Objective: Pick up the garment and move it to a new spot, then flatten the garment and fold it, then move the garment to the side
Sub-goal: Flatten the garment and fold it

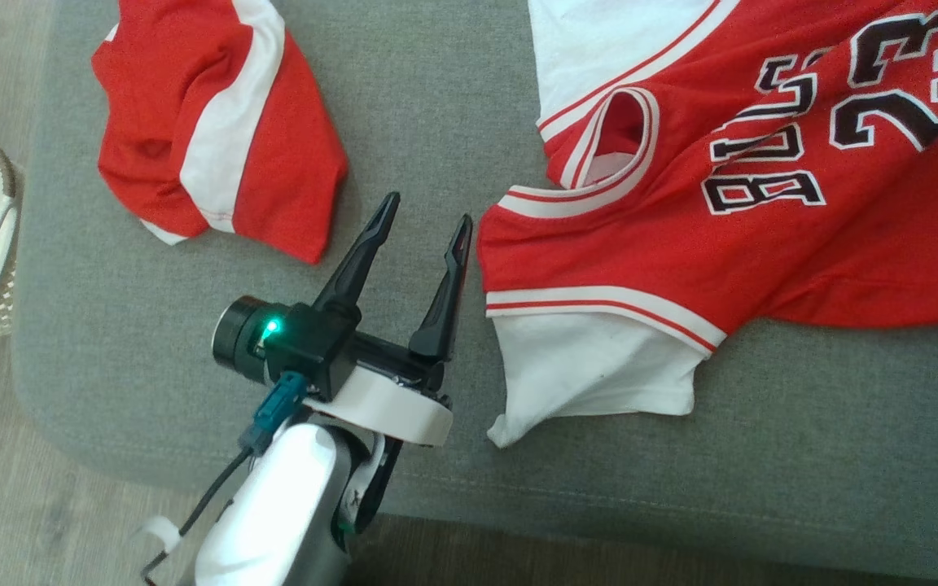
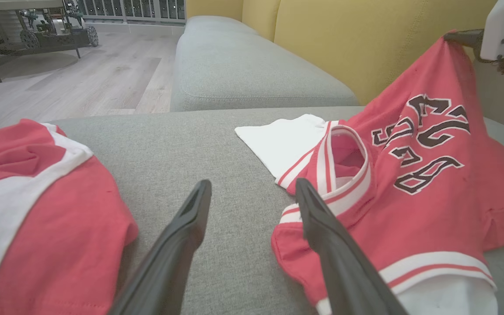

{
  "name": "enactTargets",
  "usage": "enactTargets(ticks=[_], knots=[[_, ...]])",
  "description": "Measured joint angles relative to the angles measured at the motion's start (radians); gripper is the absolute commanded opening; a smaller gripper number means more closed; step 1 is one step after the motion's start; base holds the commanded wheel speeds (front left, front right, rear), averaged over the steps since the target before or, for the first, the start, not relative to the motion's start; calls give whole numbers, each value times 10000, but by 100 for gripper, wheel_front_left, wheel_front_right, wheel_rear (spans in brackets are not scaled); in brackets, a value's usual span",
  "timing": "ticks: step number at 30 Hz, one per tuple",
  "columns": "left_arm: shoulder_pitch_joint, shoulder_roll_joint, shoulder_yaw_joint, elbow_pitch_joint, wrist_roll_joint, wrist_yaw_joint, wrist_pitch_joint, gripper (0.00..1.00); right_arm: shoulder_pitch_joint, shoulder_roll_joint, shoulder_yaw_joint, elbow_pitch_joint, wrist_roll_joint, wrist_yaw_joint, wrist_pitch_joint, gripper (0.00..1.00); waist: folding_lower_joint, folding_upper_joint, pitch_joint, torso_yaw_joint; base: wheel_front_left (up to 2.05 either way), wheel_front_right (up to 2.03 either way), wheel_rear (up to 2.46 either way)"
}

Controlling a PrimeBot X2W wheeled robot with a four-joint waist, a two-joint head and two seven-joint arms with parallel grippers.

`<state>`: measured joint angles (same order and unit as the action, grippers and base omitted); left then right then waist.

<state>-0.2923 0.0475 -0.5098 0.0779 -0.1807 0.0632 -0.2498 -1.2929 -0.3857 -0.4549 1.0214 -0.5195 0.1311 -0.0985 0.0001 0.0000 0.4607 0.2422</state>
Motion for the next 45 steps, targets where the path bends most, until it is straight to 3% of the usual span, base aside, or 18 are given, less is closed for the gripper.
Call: enactTargets(ticks=[1, 5, 9, 18, 24, 32, 37, 45], knots=[[-29, 0, -6, 0, -19, 2, 0, 100, 3, 96, -36, 40, -127, 0, -77, 100, 0, 0, 38, 17, 0, 0, 0], [-48, -2, -12, 104, -84, 77, 0, 100, 178, 750, -215, 642, -320, 0, -207, 100, 0, 0, -55, -94, 0, 0, 0], [-47, -4, 63, 188, -82, 77, 0, 100, 479, 997, -384, 1189, -328, 0, -656, 100, 0, 0, -379, -315, 0, 0, 0], [403, -8, 585, 382, -19, 86, -2, 100, 1456, 2391, -219, 1801, 970, 0, -1498, 100, 0, 0, -1624, -1157, 0, 0, 0], [1161, 0, 1037, 621, -21, 134, 0, 100, 3444, 3162, 1440, -63, 3093, 2, -1530, 100, 0, 0, -2543, -1862, 0, 0, 0], [1774, 2, 1354, 1118, -150, 146, -2, 100, 8055, 3195, 3613, -3484, 6303, 0, -1530, 100, 0, 0, -3397, -2781, 0, 0, 0], [2018, 4, 1386, 1845, -272, 21, 0, 100, 9805, 3271, 4040, -5244, 7070, 0, -1530, 100, 0, 0, -3607, -3350, 0, 0, 0], [2075, 4, 1262, 3904, -550, -12, 19, 100, 10154, 3285, 4293, -5996, 7141, 0, -1540, 100, -1, 1, -3551, -3620, 0, 0, 0]])
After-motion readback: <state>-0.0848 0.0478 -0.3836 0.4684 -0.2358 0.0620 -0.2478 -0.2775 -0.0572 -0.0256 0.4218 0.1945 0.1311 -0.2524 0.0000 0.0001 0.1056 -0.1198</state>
